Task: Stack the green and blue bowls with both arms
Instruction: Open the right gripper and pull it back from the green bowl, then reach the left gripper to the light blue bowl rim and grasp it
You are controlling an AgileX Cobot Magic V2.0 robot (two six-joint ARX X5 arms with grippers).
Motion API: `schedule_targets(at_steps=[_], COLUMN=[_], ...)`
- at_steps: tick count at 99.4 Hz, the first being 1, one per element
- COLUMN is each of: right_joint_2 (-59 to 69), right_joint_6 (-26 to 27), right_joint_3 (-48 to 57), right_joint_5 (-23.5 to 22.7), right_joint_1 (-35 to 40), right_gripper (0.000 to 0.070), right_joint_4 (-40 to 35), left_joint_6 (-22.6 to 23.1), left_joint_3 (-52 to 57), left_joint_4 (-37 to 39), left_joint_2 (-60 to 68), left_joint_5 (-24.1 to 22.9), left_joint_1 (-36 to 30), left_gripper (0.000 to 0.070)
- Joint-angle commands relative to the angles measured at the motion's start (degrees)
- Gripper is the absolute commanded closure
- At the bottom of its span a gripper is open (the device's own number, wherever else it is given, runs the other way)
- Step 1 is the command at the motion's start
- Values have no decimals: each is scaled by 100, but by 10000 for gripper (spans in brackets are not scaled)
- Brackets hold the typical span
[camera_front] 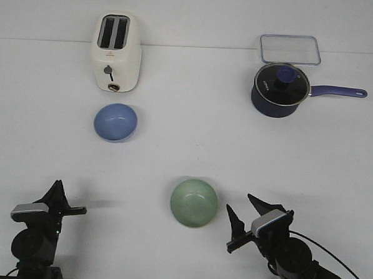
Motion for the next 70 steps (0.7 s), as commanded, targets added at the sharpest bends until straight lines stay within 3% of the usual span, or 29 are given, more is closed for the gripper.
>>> schedule_targets(at_steps=[1, 16, 31, 41, 44, 50, 57, 70], right_joint_2=[17, 22, 22, 22, 22, 22, 22, 22], right_joint_6=[-61, -61, -61, -59, -59, -59, -59, -52], right_joint_3=[39, 39, 39, 39, 39, 39, 39, 39], right_joint_5=[15, 15, 15, 15, 15, 15, 15, 17], right_joint_1=[68, 68, 68, 68, 68, 68, 68, 68], right_gripper=[262, 262, 262, 262, 262, 262, 262, 262], right_joint_4=[63, 61, 81, 81, 81, 81, 83, 83], left_joint_6=[-544, -1340, -1659, -1606, -1561, -1388, -1276, -1172], left_joint_3=[-116, -66, 765, 1613, 1840, 2424, 3012, 3974], left_joint_4=[109, 439, 68, -262, -345, -522, -713, -944], left_joint_2=[-9, -9, 343, 1099, 1344, 2068, 2931, 4631], left_joint_5=[37, 59, 92, 446, 557, 796, 946, 1281], left_joint_1=[4, 4, 4, 4, 4, 4, 4, 4], left_gripper=[685, 690, 689, 675, 644, 485, 360, 299])
